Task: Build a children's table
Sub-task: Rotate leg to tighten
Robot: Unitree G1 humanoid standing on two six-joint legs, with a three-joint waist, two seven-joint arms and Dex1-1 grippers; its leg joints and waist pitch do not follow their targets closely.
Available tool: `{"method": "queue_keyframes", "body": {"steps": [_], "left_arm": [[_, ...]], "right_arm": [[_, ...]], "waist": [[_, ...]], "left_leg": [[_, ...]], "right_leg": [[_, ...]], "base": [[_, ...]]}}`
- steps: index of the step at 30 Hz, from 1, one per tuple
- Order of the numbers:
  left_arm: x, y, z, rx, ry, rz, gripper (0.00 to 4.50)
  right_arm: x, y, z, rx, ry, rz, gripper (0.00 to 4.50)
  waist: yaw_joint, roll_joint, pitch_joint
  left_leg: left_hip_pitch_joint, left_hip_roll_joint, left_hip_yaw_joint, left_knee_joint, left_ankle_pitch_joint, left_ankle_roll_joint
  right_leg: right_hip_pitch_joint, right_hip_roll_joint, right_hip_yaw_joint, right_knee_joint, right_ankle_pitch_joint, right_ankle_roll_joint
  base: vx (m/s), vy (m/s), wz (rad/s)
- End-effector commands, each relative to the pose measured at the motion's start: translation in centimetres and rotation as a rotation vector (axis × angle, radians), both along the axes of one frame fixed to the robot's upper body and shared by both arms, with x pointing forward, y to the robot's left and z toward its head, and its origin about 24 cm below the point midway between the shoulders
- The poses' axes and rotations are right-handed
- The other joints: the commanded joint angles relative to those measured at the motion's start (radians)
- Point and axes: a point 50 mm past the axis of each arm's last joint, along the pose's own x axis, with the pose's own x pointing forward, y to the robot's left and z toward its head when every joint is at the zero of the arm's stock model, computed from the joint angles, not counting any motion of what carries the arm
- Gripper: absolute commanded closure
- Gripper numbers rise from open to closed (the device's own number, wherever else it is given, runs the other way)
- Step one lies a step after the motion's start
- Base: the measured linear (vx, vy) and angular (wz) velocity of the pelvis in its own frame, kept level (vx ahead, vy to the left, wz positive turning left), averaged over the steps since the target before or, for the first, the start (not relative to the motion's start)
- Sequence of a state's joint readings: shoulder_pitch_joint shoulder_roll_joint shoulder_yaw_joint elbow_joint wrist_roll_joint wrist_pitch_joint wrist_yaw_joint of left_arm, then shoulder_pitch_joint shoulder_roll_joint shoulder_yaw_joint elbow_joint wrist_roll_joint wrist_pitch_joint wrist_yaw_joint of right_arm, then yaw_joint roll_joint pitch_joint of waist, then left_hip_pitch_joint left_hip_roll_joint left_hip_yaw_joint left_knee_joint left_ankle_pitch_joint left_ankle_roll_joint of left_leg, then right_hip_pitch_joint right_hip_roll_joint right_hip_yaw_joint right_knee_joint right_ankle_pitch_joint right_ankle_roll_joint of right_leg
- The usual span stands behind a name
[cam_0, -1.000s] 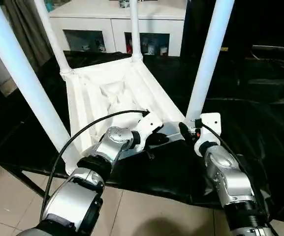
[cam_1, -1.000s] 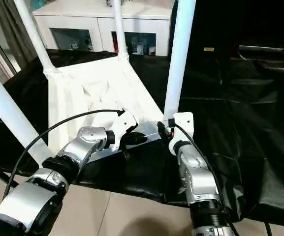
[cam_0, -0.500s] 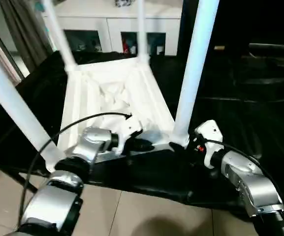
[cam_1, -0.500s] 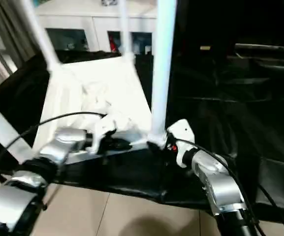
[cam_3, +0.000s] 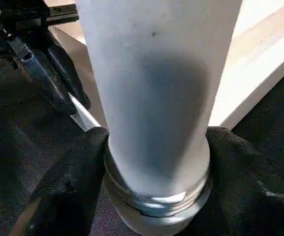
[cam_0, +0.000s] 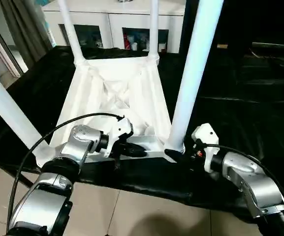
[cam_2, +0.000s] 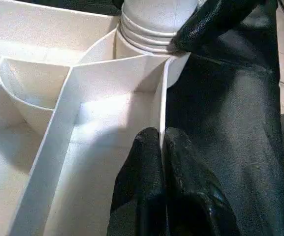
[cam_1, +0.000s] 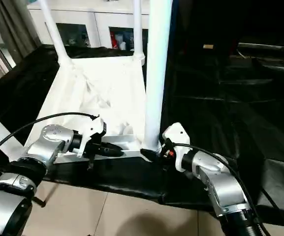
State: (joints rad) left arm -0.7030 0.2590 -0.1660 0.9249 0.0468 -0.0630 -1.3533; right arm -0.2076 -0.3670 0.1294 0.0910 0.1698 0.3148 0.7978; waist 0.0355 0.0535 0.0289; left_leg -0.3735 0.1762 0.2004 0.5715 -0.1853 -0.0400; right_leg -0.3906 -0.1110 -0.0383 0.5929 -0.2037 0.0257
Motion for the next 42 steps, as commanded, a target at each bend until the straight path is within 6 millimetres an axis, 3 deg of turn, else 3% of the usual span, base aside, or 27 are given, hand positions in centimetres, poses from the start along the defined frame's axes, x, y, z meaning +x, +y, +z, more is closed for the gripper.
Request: {"method": "queue_keyframes", "body": {"steps": [1, 5, 7, 9, 11, 15, 19, 23, 25, 27, 34, 36, 37, 39, 42], "left_arm": [[-0.5, -0.2, -0.4, -0.095, 0.048, 0.021, 4.5], [-0.4, -0.5, -0.6, -0.075, 0.029, 0.048, 4.5], [-0.1, -0.8, -0.8, -0.052, 0.003, 0.099, 4.5], [0.5, -1.7, -0.9, -0.044, -0.034, 0.183, 4.5], [0.8, -2.7, -1.1, -0.043, -0.051, 0.232, 4.5], [1.4, -5.7, -1.4, -0.027, -0.08, 0.36, 4.5], [1.4, -7.7, -1.4, -0.029, -0.086, 0.404, 4.5], [1.1, -9.4, -1.2, -0.053, -0.085, 0.371, 4.5], [1.0, -9.1, -1.3, -0.047, -0.086, 0.36, 4.5], [1.0, -9.0, -1.3, -0.046, -0.084, 0.36, 4.5], [0.9, -6.7, -1.6, -0.033, -0.077, 0.294, 4.5], [0.6, -4.8, -1.7, -0.036, -0.058, 0.237, 4.5], [0.6, -4.8, -1.7, -0.036, -0.057, 0.236, 4.5], [0.3, -3.7, -1.6, -0.056, -0.04, 0.179, 4.5], [-0.2, -2.2, -1.5, -0.056, -0.004, 0.113, 4.5]], "right_arm": [[-0.2, 0.7, -0.1, 0.024, 0.025, 0.049, 1.55], [-0.3, 0.8, -0.8, 0.016, 0.028, 0.009, 1.73], [-0.2, 0.8, -1.1, 0.009, 0.02, -0.033, 1.76], [0.5, 1.0, -1.6, 0.022, 0.013, -0.158, 1.78], [0.9, 1.6, -2.0, 0.033, 0.018, -0.254, 1.78], [1.7, 3.2, -2.6, 0.056, 0.035, -0.432, 1.78], [2.3, 4.4, -2.8, 0.058, 0.041, -0.517, 1.78], [2.8, 5.7, -2.2, 0.085, 0.02, -0.502, 1.78], [2.9, 5.5, -1.9, 0.114, 0.015, -0.498, 1.78], [2.9, 5.5, -1.8, 0.131, 0.017, -0.501, 1.22], [2.3, 4.7, -1.3, 0.091, -0.013, -0.337, 0.64], [1.6, 3.7, -1.0, 0.07, -0.008, -0.204, 0.64], [1.5, 3.7, -0.9, 0.07, -0.007, -0.2, 0.64], [1.0, 3.0, -0.7, 0.055, -0.002, -0.128, 0.64], [0.6, 2.1, -0.3, 0.047, 0.005, -0.063, 0.64]], "waist": [[0.004, -0.031, -0.049], [0.004, -0.031, -0.051], [0.003, -0.032, -0.049], [0.0, -0.032, -0.045], [-0.004, -0.032, -0.041], [-0.009, -0.032, -0.036], [-0.006, -0.033, -0.038], [-0.002, -0.03, -0.045], [-0.002, -0.031, -0.046], [0.0, -0.029, -0.046], [-0.004, -0.028, -0.043], [-0.004, -0.031, -0.043], [-0.004, -0.033, -0.041], [-0.003, -0.03, -0.042], [-0.003, -0.031, -0.046]], "left_leg": [[0.006, 0.048, -0.015, -0.055, -0.148, 0.114], [0.005, 0.046, -0.014, -0.05, -0.122, 0.128], [0.006, 0.045, -0.014, -0.051, -0.139, 0.123], [0.008, 0.046, -0.015, -0.055, -0.174, 0.105], [0.011, 0.045, -0.019, -0.064, -0.229, 0.064], [0.02, 0.045, -0.023, -0.072, -0.295, 0.016], [0.016, 0.042, -0.024, -0.072, -0.274, 0.026], [0.012, 0.04, -0.021, -0.065, -0.213, 0.053], [0.009, 0.04, -0.021, -0.063, -0.192, 0.07], [0.009, 0.04, -0.02, -0.062, -0.184, 0.082], [0.008, 0.042, -0.023, -0.067, -0.226, 0.074], [0.005, 0.04, -0.023, -0.066, -0.222, 0.079], [0.001, 0.041, -0.024, -0.067, -0.221, 0.09], [0.0, 0.041, -0.025, -0.067, -0.215, 0.092], [0.003, 0.045, -0.024, -0.063, -0.182, 0.097]], "right_leg": [[0.041, -0.035, 0.025, -0.061, -0.093, -0.274], [0.041, -0.034, 0.025, -0.057, -0.051, -0.283], [0.04, -0.035, 0.025, -0.06, -0.077, -0.281], [0.036, -0.036, 0.026, -0.069, -0.138, -0.272], [0.034, -0.037, 0.026, -0.079, -0.26, -0.24], [0.026, -0.036, 0.029, -0.093, -0.37, -0.192], [0.029, -0.036, 0.03, -0.093, -0.341, -0.173], [0.034, -0.035, 0.03, -0.083, -0.22, -0.194], [0.037, -0.034, 0.028, -0.08, -0.182, -0.202], [0.038, -0.036, 0.027, -0.079, -0.172, -0.209], [0.039, -0.037, 0.026, -0.084, -0.245, -0.194], [0.042, -0.036, 0.026, -0.084, -0.242, -0.193], [0.046, -0.037, 0.026, -0.085, -0.248, -0.19], [0.045, -0.038, 0.026, -0.086, -0.263, -0.187], [0.045, -0.037, 0.026, -0.075, -0.192, -0.22]], "base": [[0.0, 0.0, 0.0], [0.0, 0.0, 0.0], [0.0, 0.0, 0.0], [0.0, 0.0, 0.0], [0.0, 0.0, 0.0], [0.0, 0.0, 0.0], [0.0, 0.0, 0.0], [0.0, 0.0, 0.0], [0.0, 0.0, 0.0], [0.0, 0.0, 0.0], [0.0, 0.0, 0.0], [0.0, 0.0, 0.0], [0.0, 0.0, 0.0], [0.0, 0.0, 0.0], [0.0, 0.0, 0.0]]}}
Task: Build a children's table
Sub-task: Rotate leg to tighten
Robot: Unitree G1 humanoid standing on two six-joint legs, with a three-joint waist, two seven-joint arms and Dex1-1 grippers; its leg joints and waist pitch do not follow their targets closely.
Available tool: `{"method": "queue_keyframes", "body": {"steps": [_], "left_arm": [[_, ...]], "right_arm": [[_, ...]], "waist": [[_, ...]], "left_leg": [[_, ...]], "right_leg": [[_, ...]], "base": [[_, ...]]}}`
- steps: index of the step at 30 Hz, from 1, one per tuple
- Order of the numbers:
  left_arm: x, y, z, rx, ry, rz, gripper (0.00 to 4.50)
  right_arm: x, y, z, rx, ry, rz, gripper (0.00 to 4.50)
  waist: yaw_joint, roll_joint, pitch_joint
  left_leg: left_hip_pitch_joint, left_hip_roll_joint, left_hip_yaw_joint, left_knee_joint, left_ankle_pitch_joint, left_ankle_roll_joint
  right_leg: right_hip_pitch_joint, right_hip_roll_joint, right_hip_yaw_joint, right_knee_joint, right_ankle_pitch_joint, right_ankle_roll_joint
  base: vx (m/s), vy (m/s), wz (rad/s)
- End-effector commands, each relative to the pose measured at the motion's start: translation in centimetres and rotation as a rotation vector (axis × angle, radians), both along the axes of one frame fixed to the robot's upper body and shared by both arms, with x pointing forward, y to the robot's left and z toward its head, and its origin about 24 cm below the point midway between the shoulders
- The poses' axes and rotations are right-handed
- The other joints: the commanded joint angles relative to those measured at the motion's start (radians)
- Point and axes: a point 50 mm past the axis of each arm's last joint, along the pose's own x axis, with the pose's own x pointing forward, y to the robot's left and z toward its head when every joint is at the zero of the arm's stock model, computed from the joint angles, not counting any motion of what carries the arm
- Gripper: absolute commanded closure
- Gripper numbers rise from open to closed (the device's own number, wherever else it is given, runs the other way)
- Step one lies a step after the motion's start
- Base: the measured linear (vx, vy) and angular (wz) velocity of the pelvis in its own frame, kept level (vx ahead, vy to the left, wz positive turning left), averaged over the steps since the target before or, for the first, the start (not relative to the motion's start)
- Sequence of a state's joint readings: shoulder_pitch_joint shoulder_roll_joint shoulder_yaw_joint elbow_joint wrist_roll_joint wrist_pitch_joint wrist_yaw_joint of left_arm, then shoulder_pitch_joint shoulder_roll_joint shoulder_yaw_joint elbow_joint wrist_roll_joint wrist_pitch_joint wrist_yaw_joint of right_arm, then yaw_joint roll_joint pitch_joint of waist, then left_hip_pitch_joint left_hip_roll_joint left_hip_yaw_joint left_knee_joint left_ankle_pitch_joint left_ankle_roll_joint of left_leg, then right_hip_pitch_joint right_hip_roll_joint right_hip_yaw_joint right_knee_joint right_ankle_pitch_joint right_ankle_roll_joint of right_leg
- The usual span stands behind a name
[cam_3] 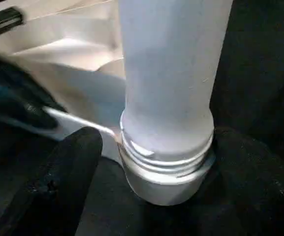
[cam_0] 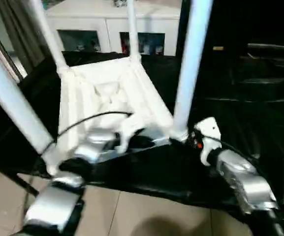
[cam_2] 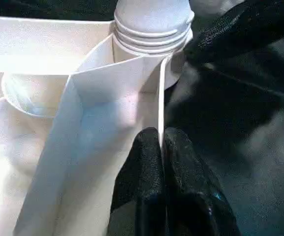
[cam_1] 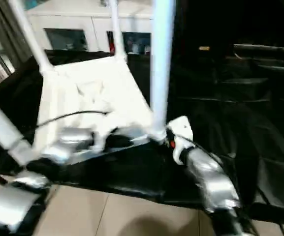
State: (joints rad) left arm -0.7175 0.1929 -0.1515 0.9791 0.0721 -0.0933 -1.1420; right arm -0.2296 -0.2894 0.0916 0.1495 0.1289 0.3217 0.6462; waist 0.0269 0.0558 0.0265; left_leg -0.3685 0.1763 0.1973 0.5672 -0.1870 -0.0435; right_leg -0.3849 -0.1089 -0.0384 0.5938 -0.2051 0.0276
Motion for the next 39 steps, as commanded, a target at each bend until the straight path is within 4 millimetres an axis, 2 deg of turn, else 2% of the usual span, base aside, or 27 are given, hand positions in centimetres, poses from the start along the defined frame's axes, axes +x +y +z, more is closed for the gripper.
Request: {"method": "queue_keyframes", "body": {"steps": [1, 4, 5, 8, 9, 10, 13, 17, 23, 25, 27, 28, 29, 30, 32, 33, 34, 35, 37, 38, 39], "left_arm": [[-1.2, 0.2, -0.9, -0.05, 0.078, -0.069, 4.5], [-1.6, 1.3, -0.8, -0.035, 0.104, -0.113, 4.5], [-1.8, 1.5, -0.8, -0.035, 0.113, -0.126, 4.5], [-2.1, 1.8, -0.7, -0.042, 0.129, -0.149, 4.5], [-2.1, 1.9, -0.7, -0.045, 0.129, -0.152, 4.5], [-2.1, 1.9, -0.7, -0.044, 0.127, -0.15, 4.5], [-2.1, 1.9, -0.6, -0.044, 0.124, -0.151, 4.5], [-2.2, 1.9, -0.4, -0.046, 0.125, -0.15, 4.5], [-2.2, 1.8, -0.3, -0.051, 0.125, -0.145, 4.5], [-2.1, 1.5, -0.4, -0.05, 0.111, -0.117, 4.5], [-1.8, 1.0, -0.5, -0.044, 0.086, -0.069, 4.5], [-1.4, 0.2, -0.6, -0.037, 0.058, -0.008, 4.5], [-1.1, -0.7, -0.7, -0.034, 0.04, 0.04, 4.5], [-0.9, -1.8, -0.9, -0.037, 0.028, 0.077, 4.5], [-0.8, -2.5, -0.9, -0.041, 0.025, 0.097, 4.5], [-0.7, -3.4, -1.0, -0.044, 0.022, 0.112, 4.5], [-0.7, -3.4, -1.0, -0.044, 0.022, 0.112, 4.5], [-0.6, -5.0, -1.0, -0.055, 0.015, 0.139, 4.5], [-0.6, -6.1, -0.9, -0.068, 0.016, 0.152, 4.5], [-0.7, -6.8, -0.8, -0.076, 0.012, 0.14, 4.5], [-0.7, -7.1, -0.7, -0.077, 0.009, 0.135, 4.5]], "right_arm": [[-0.5, 1.5, 0.5, 0.04, 0.009, 0.135, 0.64], [-0.6, 0.8, 0.7, 0.03, 0.019, 0.153, 0.64], [-0.6, 0.6, 0.8, 0.035, 0.028, 0.158, 0.64], [-0.7, 0.5, 0.9, 0.05, 0.047, 0.177, 0.64], [-0.8, 0.4, 0.8, 0.046, 0.057, 0.193, 0.64], [-0.8, 0.4, 0.8, 0.041, 0.059, 0.197, 0.89], [-0.9, 0.5, 0.7, 0.031, 0.067, 0.212, 0.97], [-1.0, 0.5, 0.6, 0.029, 0.073, 0.22, 1.42], [-1.1, 0.6, 0.4, 0.029, 0.073, 0.21, 1.73], [-0.8, 0.6, 0.1, 0.021, 0.055, 0.145, 1.75], [-0.4, 0.6, -0.3, 0.021, 0.041, 0.047, 1.78], [0.0, 0.8, -0.8, 0.032, 0.039, -0.054, 1.78], [0.1, 1.1, -1.2, 0.045, 0.047, -0.132, 1.78], [0.2, 1.6, -1.6, 0.06, 0.055, -0.197, 1.79], [0.2, 2.0, -1.7, 0.067, 0.056, -0.236, 1.8], [0.3, 2.5, -2.0, 0.084, 0.068, -0.279, 1.8], [0.3, 2.5, -2.0, 0.084, 0.068, -0.279, 1.8], [0.7, 3.3, -2.4, 0.097, 0.082, -0.354, 1.8], [0.9, 4.0, -2.5, 0.086, 0.076, -0.378, 1.8], [1.1, 4.6, -2.4, 0.079, 0.062, -0.367, 1.8], [1.1, 4.9, -2.3, 0.083, 0.058, -0.364, 1.8]], "waist": [[0.008, -0.035, -0.044], [0.012, -0.033, -0.047], [0.015, -0.028, -0.047], [0.017, -0.028, -0.047], [0.018, -0.026, -0.047], [0.018, -0.029, -0.046], [0.019, -0.031, -0.046], [0.02, -0.032, -0.046], [0.016, -0.032, -0.047], [0.015, -0.033, -0.047], [0.01, -0.03, -0.044], [0.006, -0.033, -0.042], [0.003, -0.032, -0.039], [0.001, -0.029, -0.036], [0.003, -0.031, -0.037], [0.004, -0.026, -0.038], [0.003, -0.028, -0.038], [0.004, -0.02, -0.038], [0.002, -0.024, -0.04], [0.003, -0.019, -0.042], [0.002, -0.022, -0.041]], "left_leg": [[0.0, 0.047, -0.019, -0.058, -0.172, 0.108], [0.003, 0.049, -0.015, -0.053, -0.137, 0.12], [0.002, 0.05, -0.013, -0.052, -0.129, 0.128], [0.004, 0.051, -0.012, -0.051, -0.134, 0.123], [0.004, 0.051, -0.012, -0.051, -0.133, 0.122], [0.003, 0.05, -0.011, -0.05, -0.136, 0.121], [0.003, 0.048, -0.011, -0.05, -0.142, 0.116], [0.003, 0.048, -0.012, -0.05, -0.138, 0.111], [0.002, 0.047, -0.012, -0.048, -0.126, 0.115], [0.001, 0.046, -0.012, -0.048, -0.124, 0.114], [0.001, 0.045, -0.013, -0.051, -0.148, 0.103], [0.002, 0.045, -0.014, -0.053, -0.176, 0.087], [0.004, 0.044, -0.015, -0.057, -0.199, 0.071], [0.01, 0.045, -0.014, -0.061, -0.238, 0.048], [0.013, 0.044, -0.017, -0.064, -0.254, 0.027], [0.014, 0.045, -0.018, -0.065, -0.253, 0.025], [0.013, 0.044, -0.018, -0.066, -0.258, 0.026], [0.012, 0.043, -0.02, -0.068, -0.257, 0.025], [0.014, 0.041, -0.02, -0.067, -0.267, 0.015], [0.012, 0.041, -0.021, -0.066, -0.254, 0.017], [0.011, 0.041, -0.019, -0.066, -0.254, 0.022]], "right_leg": [[0.037, -0.038, 0.026, -0.073, -0.167, -0.234], [0.036, -0.036, 0.026, -0.064, -0.092, -0.264], [0.035, -0.034, 0.024, -0.058, -0.06, -0.282], [0.034, -0.034, 0.024, -0.055, -0.04, -0.298], [0.034, -0.034, 0.024, -0.054, -0.037, -0.299], [0.034, -0.035, 0.024, -0.055, -0.034, -0.299], [0.036, -0.038, 0.025, -0.057, -0.058, -0.29], [0.036, -0.037, 0.026, -0.057, -0.067, -0.283], [0.037, -0.035, 0.025, -0.055, -0.045, -0.288], [0.037, -0.036, 0.025, -0.055, -0.043, -0.288], [0.033, -0.037, 0.026, -0.061, -0.081, -0.283], [0.033, -0.037, 0.026, -0.066, -0.131, -0.273], [0.031, -0.038, 0.027, -0.072, -0.185, -0.259], [0.025, -0.037, 0.028, -0.081, -0.253, -0.243], [0.025, -0.036, 0.03, -0.085, -0.295, -0.219], [0.026, -0.036, 0.03, -0.084, -0.288, -0.215], [0.024, -0.035, 0.031, -0.085, -0.281, -0.208], [0.025, -0.036, 0.031, -0.084, -0.271, -0.204], [0.024, -0.035, 0.029, -0.086, -0.276, -0.199], [0.026, -0.036, 0.03, -0.084, -0.253, -0.199], [0.026, -0.035, 0.03, -0.086, -0.244, -0.199]], "base": [[0.0, 0.0, 0.0], [0.0, 0.0, 0.0], [0.0, 0.0, 0.0], [0.0, 0.0, 0.0], [0.0, 0.0, 0.0], [0.0, 0.0, 0.0], [0.0, 0.0, 0.0], [0.0, 0.0, 0.0], [0.0, 0.0, 0.0], [0.0, 0.0, 0.0], [0.0, 0.0, 0.0], [0.0, 0.0, 0.0], [0.0, 0.0, 0.0], [0.0, 0.0, 0.0], [0.0, 0.0, 0.0], [0.0, 0.0, 0.0], [0.0, 0.0, 0.0], [0.0, 0.0, 0.0], [0.0, 0.0, 0.0], [0.0, 0.0, 0.0], [0.0, 0.0, 0.0]]}}
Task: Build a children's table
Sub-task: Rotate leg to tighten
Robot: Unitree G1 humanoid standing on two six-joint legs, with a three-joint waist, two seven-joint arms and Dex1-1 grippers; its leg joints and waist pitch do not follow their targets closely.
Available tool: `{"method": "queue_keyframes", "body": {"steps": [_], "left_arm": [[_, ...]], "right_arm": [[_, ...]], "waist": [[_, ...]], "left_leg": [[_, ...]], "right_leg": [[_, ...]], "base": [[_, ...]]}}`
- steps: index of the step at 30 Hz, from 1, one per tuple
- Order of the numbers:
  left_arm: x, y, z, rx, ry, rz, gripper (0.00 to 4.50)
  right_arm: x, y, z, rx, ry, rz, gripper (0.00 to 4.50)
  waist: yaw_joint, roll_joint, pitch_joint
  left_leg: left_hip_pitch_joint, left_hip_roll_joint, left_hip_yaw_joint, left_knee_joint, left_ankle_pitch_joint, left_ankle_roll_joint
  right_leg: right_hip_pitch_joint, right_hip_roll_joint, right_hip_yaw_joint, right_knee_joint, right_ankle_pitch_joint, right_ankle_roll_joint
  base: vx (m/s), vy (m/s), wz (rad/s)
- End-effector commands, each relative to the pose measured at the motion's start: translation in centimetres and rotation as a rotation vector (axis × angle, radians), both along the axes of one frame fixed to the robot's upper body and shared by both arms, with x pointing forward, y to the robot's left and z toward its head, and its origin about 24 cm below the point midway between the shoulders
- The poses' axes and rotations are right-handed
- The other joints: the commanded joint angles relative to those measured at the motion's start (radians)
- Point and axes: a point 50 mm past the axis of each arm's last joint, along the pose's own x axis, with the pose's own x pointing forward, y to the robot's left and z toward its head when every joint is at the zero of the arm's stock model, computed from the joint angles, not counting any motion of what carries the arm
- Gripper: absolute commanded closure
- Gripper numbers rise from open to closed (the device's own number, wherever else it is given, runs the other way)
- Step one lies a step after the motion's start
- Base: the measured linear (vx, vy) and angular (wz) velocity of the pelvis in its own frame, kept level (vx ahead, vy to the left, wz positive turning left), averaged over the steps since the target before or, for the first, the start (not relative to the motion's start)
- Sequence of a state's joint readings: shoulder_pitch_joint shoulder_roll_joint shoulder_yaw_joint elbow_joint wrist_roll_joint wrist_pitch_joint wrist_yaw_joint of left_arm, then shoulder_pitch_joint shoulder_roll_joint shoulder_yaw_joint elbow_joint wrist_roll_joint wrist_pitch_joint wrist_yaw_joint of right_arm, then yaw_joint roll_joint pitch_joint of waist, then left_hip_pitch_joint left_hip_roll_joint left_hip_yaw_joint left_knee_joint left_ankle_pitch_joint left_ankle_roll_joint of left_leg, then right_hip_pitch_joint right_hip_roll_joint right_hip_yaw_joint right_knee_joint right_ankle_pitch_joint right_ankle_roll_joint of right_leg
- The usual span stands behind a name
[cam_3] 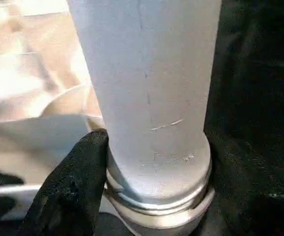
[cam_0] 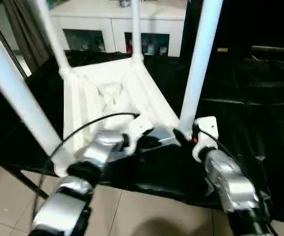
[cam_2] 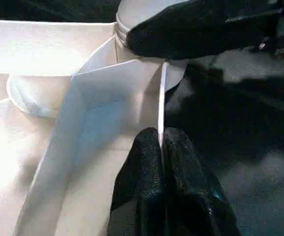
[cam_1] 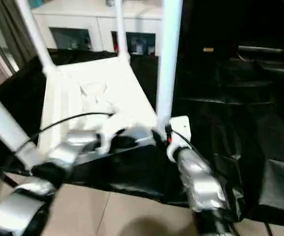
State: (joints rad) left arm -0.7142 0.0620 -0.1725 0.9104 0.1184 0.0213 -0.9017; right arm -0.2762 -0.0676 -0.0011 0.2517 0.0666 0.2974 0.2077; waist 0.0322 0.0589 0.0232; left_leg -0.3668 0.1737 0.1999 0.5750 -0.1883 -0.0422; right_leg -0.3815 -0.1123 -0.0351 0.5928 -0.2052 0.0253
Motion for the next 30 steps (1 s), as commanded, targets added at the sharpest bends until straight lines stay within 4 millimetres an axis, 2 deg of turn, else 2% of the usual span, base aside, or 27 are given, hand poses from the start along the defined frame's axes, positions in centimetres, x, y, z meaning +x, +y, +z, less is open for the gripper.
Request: {"method": "queue_keyframes", "body": {"steps": [1, 3, 4, 6, 10, 11, 14, 15, 18, 20, 21, 23, 24, 25, 27, 28, 30], "left_arm": [[-0.9, -2.6, -0.6, -0.088, 0.035, -0.004, 4.5], [-0.9, -2.6, -0.7, -0.084, 0.037, -0.01, 4.5], [-1.0, -2.6, -0.7, -0.082, 0.041, -0.017, 4.5], [-1.0, -2.4, -0.8, -0.083, 0.049, -0.025, 4.5], [-1.1, -2.0, -1.0, -0.08, 0.054, -0.044, 4.5], [-1.2, -1.0, -1.1, -0.077, 0.062, -0.061, 4.5], [-1.4, 0.2, -1.2, -0.076, 0.075, -0.089, 4.5], [-1.7, 1.1, -1.1, -0.092, 0.091, -0.141, 4.5], [-2.2, 2.1, -1.0, -0.113, 0.124, -0.211, 4.5], [-2.5, 2.7, -0.9, -0.118, 0.148, -0.24, 4.5], [-2.7, 3.5, -0.8, -0.115, 0.167, -0.27, 4.5], [-2.8, 5.0, -0.6, -0.094, 0.199, -0.29, 4.5], [-2.8, 5.1, -0.6, -0.092, 0.2, -0.291, 4.5], [-2.7, 5.7, -0.5, -0.084, 0.204, -0.287, 4.5], [-2.5, 6.1, -0.3, -0.081, 0.2, -0.278, 4.5], [-2.5, 6.1, -0.3, -0.081, 0.2, -0.278, 4.5], [-2.4, 6.2, -0.1, -0.079, 0.194, -0.273, 4.5]], "right_arm": [[-0.7, 3.4, -1.2, 0.05, 0.059, 0.112, 1.8], [-0.6, 3.3, -0.8, 0.047, 0.034, 0.133, 1.8], [-0.5, 3.3, -0.6, 0.044, 0.019, 0.152, 1.45], [-0.4, 2.9, -0.1, 0.046, 0.004, 0.172, 1.08], [-0.2, 2.4, 0.3, 0.045, -0.011, 0.187, 0.74], [-0.2, 1.6, 0.9, 0.028, -0.028, 0.246, 0.61], [-0.5, 0.9, 1.4, 0.017, -0.035, 0.328, 0.5], [-1.0, 0.5, 1.8, 0.023, -0.033, 0.418, 0.5], [-1.6, 0.0, 2.2, 0.011, -0.027, 0.5, 0.5], [-1.9, -0.3, 2.3, 0.003, -0.023, 0.537, 0.5], [-2.1, -0.6, 2.4, -0.016, -0.016, 0.572, 0.5], [-2.5, -1.2, 2.7, -0.033, -0.002, 0.625, 0.5], [-2.5, -1.2, 2.7, -0.034, 0.0, 0.628, 0.5], [-2.6, -1.5, 2.7, -0.037, 0.011, 0.649, 0.5], [-2.7, -1.7, 2.7, -0.046, 0.024, 0.668, 0.5], [-2.7, -1.7, 2.7, -0.047, 0.027, 0.672, 0.77], [-2.9, -1.9, 2.6, -0.06, 0.044, 0.694, 0.86]], "waist": [[-0.002, -0.027, -0.037], [0.001, -0.022, -0.04], [0.001, -0.023, -0.04], [0.002, -0.023, -0.041], [0.002, -0.023, -0.041], [0.002, -0.025, -0.041], [0.003, -0.026, -0.042], [0.004, -0.027, -0.042], [0.008, -0.027, -0.041], [0.009, -0.024, -0.041], [0.01, -0.029, -0.041], [0.013, -0.027, -0.039], [0.012, -0.026, -0.039], [0.011, -0.028, -0.038], [0.01, -0.027, -0.039], [0.01, -0.027, -0.039], [0.009, -0.031, -0.038]], "left_leg": [[0.007, 0.042, -0.022, -0.073, -0.245, 0.032], [0.005, 0.042, -0.022, -0.071, -0.23, 0.047], [0.004, 0.042, -0.022, -0.07, -0.222, 0.052], [0.004, 0.042, -0.022, -0.069, -0.215, 0.059], [0.003, 0.044, -0.022, -0.069, -0.214, 0.07], [0.002, 0.043, -0.023, -0.069, -0.216, 0.074], [0.0, 0.044, -0.022, -0.066, -0.198, 0.091], [-0.003, 0.043, -0.021, -0.064, -0.186, 0.103], [-0.001, 0.047, -0.02, -0.063, -0.18, 0.117], [0.0, 0.049, -0.019, -0.064, -0.18, 0.115], [0.003, 0.052, -0.019, -0.065, -0.184, 0.105], [0.002, 0.053, -0.018, -0.067, -0.185, 0.101], [0.003, 0.053, -0.019, -0.069, -0.185, 0.099], [0.003, 0.052, -0.017, -0.068, -0.193, 0.094], [0.004, 0.052, -0.017, -0.067, -0.207, 0.085], [0.004, 0.052, -0.017, -0.068, -0.205, 0.082], [0.004, 0.052, -0.017, -0.068, -0.2, 0.081]], "right_leg": [[0.025, -0.032, 0.027, -0.084, -0.231, -0.195], [0.027, -0.034, 0.026, -0.082, -0.217, -0.195], [0.027, -0.033, 0.026, -0.082, -0.204, -0.197], [0.029, -0.033, 0.024, -0.08, -0.193, -0.2], [0.03, -0.033, 0.024, -0.08, -0.184, -0.209], [0.033, -0.032, 0.022, -0.079, -0.185, -0.21], [0.035, -0.033, 0.023, -0.076, -0.154, -0.217], [0.037, -0.035, 0.022, -0.075, -0.147, -0.223], [0.035, -0.035, 0.023, -0.074, -0.146, -0.231], [0.034, -0.035, 0.023, -0.072, -0.154, -0.239], [0.031, -0.035, 0.022, -0.07, -0.167, -0.246], [0.03, -0.032, 0.023, -0.069, -0.166, -0.247], [0.031, -0.031, 0.023, -0.068, -0.165, -0.247], [0.029, -0.031, 0.024, -0.07, -0.17, -0.249], [0.029, -0.034, 0.025, -0.07, -0.177, -0.251], [0.029, -0.034, 0.025, -0.07, -0.175, -0.251], [0.03, -0.034, 0.025, -0.07, -0.163, -0.255]], "base": [[0.0, 0.0, 0.0], [0.0, 0.0, 0.0], [0.0, 0.0, 0.0], [0.0, 0.0, 0.0], [0.0, 0.0, 0.0], [0.0, 0.0, 0.0], [0.0, 0.0, 0.0], [0.0, 0.0, 0.0], [0.0, 0.0, 0.0], [0.0, 0.0, 0.0], [0.0, 0.0, 0.0], [0.0, 0.0, 0.0], [0.0, 0.0, 0.0], [0.0, 0.0, 0.0], [0.0, 0.0, 0.0], [0.0, 0.0, 0.0], [0.0, 0.0, 0.0]]}}
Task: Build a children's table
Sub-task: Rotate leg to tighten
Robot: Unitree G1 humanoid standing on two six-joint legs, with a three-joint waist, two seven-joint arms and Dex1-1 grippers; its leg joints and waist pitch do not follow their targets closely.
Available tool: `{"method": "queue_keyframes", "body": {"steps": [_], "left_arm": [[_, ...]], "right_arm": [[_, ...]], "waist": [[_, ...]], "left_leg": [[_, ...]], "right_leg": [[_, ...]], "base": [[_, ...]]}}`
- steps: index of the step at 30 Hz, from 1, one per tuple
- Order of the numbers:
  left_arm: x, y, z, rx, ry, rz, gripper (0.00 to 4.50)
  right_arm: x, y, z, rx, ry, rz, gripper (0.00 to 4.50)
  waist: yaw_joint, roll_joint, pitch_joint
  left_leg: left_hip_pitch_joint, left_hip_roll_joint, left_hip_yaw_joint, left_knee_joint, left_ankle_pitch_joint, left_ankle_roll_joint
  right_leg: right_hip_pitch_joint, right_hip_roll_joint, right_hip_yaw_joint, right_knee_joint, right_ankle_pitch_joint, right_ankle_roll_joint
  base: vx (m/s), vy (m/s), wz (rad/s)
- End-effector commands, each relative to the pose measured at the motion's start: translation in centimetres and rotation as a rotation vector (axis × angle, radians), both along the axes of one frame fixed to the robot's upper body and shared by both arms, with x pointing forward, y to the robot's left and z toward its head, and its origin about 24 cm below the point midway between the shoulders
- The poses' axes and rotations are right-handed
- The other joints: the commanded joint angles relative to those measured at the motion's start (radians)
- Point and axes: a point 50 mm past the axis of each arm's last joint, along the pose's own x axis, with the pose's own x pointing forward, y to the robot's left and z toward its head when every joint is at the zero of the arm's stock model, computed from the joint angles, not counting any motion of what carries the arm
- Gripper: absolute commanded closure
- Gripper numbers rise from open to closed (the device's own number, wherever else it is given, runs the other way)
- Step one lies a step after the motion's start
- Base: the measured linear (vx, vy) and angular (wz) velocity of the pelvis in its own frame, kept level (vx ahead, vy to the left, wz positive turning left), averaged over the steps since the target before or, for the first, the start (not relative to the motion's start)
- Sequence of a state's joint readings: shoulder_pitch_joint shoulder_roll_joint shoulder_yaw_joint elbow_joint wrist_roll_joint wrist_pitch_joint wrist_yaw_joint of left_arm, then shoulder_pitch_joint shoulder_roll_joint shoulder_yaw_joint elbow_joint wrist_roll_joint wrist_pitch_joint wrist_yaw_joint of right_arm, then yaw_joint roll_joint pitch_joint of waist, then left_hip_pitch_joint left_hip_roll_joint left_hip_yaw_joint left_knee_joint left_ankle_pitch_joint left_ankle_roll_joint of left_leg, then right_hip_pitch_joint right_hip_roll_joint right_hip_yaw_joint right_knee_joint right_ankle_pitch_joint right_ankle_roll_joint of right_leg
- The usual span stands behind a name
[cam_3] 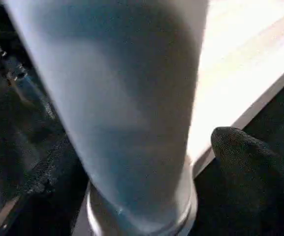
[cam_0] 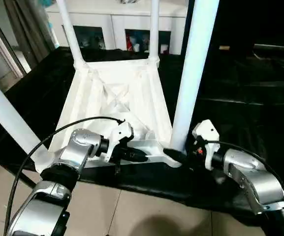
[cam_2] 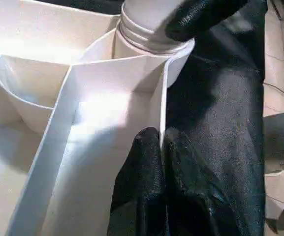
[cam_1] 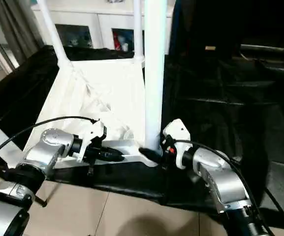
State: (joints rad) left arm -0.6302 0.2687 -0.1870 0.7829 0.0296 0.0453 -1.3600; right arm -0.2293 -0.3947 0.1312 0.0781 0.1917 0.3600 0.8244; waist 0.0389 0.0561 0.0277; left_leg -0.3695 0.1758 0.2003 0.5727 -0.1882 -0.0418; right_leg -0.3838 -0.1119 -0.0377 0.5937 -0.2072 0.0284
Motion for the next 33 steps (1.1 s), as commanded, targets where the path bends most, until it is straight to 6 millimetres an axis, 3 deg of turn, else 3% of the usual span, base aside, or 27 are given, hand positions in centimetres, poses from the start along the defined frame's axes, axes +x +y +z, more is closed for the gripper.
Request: {"method": "queue_keyframes", "body": {"steps": [1, 9, 16, 20, 23, 26, 28, 29, 30, 31, 33], "left_arm": [[-0.4, 0.1, -0.6, -0.055, 0.055, 0.017, 4.5], [-0.5, 0.1, 0.0, -0.066, 0.057, 0.007, 4.5], [-0.5, 0.0, 0.0, -0.068, 0.058, 0.008, 4.5], [0.4, -1.0, -0.1, -0.06, -0.001, 0.111, 4.5], [0.7, -1.3, -0.1, -0.056, -0.019, 0.146, 4.5], [1.7, -3.2, -0.2, -0.042, -0.067, 0.264, 4.5], [2.1, -4.7, -0.3, -0.032, -0.094, 0.318, 4.5], [2.5, -6.4, -0.2, -0.021, -0.133, 0.381, 4.5], [2.5, -6.5, -0.2, -0.02, -0.137, 0.387, 4.5], [2.6, -7.3, -0.1, -0.018, -0.146, 0.396, 4.5], [2.6, -7.8, -0.1, -0.022, -0.155, 0.406, 4.5]], "right_arm": [[-0.2, 0.2, 0.3, -0.007, -0.002, 0.028, 0.86], [-0.3, -0.3, 0.5, 0.0, 0.006, 0.047, 1.72], [-0.5, -0.1, 0.3, 0.009, 0.018, 0.053, 2.08], [-0.1, 0.3, -0.6, 0.091, 0.019, -0.1, 2.32], [0.1, 0.4, -0.9, 0.107, 0.023, -0.154, 2.41], [0.5, 1.9, -2.3, 0.088, 0.027, -0.278, 2.43], [0.8, 3.0, -2.8, 0.079, 0.03, -0.346, 2.44], [1.4, 4.2, -3.1, 0.083, 0.036, -0.457, 2.45], [1.4, 4.2, -3.2, 0.084, 0.037, -0.466, 2.47], [1.7, 4.8, -3.2, 0.078, 0.035, -0.496, 2.48], [2.0, 5.3, -3.2, 0.069, 0.033, -0.511, 2.49]], "waist": [[0.002, -0.028, -0.043], [0.002, -0.028, -0.046], [0.003, -0.029, -0.047], [0.001, -0.03, -0.045], [-0.005, -0.031, -0.042], [-0.008, -0.029, -0.038], [-0.01, -0.031, -0.039], [-0.013, -0.025, -0.037], [-0.013, -0.028, -0.036], [-0.013, -0.03, -0.039], [-0.01, -0.028, -0.039]], "left_leg": [[0.006, 0.049, -0.018, -0.065, -0.197, 0.083], [0.005, 0.049, -0.017, -0.059, -0.155, 0.1], [0.004, 0.048, -0.016, -0.056, -0.138, 0.113], [0.005, 0.048, -0.017, -0.057, -0.157, 0.104], [0.006, 0.046, -0.02, -0.063, -0.202, 0.069], [0.01, 0.046, -0.018, -0.065, -0.233, 0.055], [0.01, 0.045, -0.023, -0.07, -0.25, 0.028], [0.015, 0.044, -0.02, -0.071, -0.266, 0.013], [0.016, 0.042, -0.022, -0.072, -0.277, 0.006], [0.013, 0.041, -0.025, -0.074, -0.281, 0.004], [0.012, 0.042, -0.025, -0.074, -0.277, 0.014]], "right_leg": [[0.033, -0.035, 0.027, -0.07, -0.157, -0.259], [0.035, -0.034, 0.026, -0.063, -0.098, -0.274], [0.037, -0.033, 0.025, -0.06, -0.078, -0.284], [0.034, -0.034, 0.026, -0.063, -0.098, -0.284], [0.033, -0.034, 0.026, -0.073, -0.196, -0.255], [0.024, -0.034, 0.028, -0.08, -0.239, -0.241], [0.028, -0.034, 0.027, -0.083, -0.279, -0.219], [0.018, -0.032, 0.029, -0.088, -0.297, -0.211], [0.019, -0.033, 0.029, -0.091, -0.317, -0.204], [0.025, -0.035, 0.027, -0.091, -0.332, -0.191], [0.023, -0.033, 0.03, -0.092, -0.309, -0.18]], "base": [[0.0, 0.0, 0.0], [0.0, 0.0, 0.0], [0.0, 0.0, 0.0], [0.0, 0.0, 0.0], [0.0, 0.0, 0.0], [0.0, 0.0, 0.0], [0.0, 0.0, 0.0], [0.0, 0.0, 0.0], [0.0, 0.0, 0.0], [0.0, 0.0, 0.0], [0.0, 0.0, 0.0]]}}
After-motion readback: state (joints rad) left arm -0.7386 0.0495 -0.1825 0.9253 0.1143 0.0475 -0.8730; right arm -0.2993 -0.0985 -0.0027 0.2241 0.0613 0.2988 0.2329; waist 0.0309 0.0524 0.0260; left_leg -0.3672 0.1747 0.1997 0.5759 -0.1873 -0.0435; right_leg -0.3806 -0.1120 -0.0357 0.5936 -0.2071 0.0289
